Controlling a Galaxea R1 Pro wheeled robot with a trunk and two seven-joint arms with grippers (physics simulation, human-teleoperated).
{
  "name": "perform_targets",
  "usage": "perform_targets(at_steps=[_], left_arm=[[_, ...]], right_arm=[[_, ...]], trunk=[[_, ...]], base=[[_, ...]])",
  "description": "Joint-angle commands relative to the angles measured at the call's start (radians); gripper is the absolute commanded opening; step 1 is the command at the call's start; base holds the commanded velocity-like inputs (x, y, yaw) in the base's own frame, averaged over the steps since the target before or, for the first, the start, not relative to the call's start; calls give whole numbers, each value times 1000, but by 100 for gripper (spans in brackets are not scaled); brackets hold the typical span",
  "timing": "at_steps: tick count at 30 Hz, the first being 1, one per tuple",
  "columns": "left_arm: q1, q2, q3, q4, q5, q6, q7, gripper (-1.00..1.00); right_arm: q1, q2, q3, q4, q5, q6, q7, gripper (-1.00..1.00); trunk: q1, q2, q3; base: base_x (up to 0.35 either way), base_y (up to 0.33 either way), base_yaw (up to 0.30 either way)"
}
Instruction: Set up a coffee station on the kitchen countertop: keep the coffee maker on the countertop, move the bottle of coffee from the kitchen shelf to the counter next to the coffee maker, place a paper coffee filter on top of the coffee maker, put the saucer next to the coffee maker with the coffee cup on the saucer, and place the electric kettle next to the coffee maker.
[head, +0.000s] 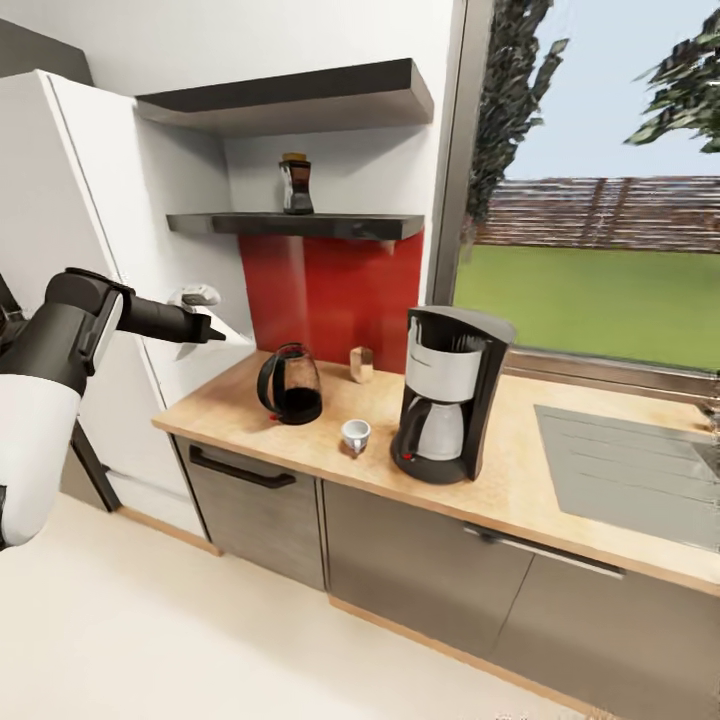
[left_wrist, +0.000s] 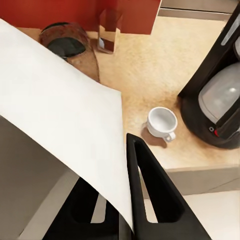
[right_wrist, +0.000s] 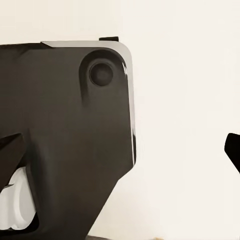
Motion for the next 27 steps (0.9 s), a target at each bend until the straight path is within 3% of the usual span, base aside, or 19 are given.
perform_targets(at_steps=[1, 7, 11, 14, 18, 19, 21, 22, 25, 27], left_arm=[[-1, 1, -2, -1, -14, -1, -13, -100], [-1, 1, -3, -2, -14, -4, -13, -100], [-1, 1, -23, -3, -15, -3, -13, -100], [-3, 1, -48, -9, -13, -3, -14, -100], [-11, -1, -55, -11, -11, -5, -17, -100], [-17, -3, -94, -12, -10, -5, -18, -100], [-20, -9, -138, -13, -9, -4, -19, -100], [-37, -15, -187, -12, -9, -3, -22, -100], [-127, -22, -288, -5, -9, 0, -79, -100], [-147, -25, -328, -1, -9, 1, -102, -100]], right_arm=[[-1, 0, 0, 0, -7, -3, 1, 100], [-1, 0, 0, 0, -7, -3, 1, 100], [-1, 0, 0, 0, -7, -3, 1, 100], [-1, 0, 0, 0, -7, -3, 1, 100], [-1, 0, 0, 0, -7, -3, 1, 100], [-1, 0, 0, 0, -7, -3, 1, 100], [-1, 0, 0, 0, -7, -3, 1, 100], [-1, 0, 0, 0, -7, -3, 1, 100], [-1, -1, 0, 0, -7, -3, 0, 100], [-1, -1, 0, 0, -7, -3, 0, 100]], trunk=[[1, -2, -2], [1, -2, -2], [1, -2, -2], [1, -2, -2], [1, -2, -2], [1, -2, -2], [1, -2, -2], [1, -2, -2], [1, -2, -2], [1, -2, -2]], base=[[113, 303, -264], [175, 297, -266], [220, 250, -267], [75, 76, -267], [4, 5, -267], [1, 1, -267], [0, 0, -267], [0, 0, -267], [0, 0, -267], [0, 0, -267]])
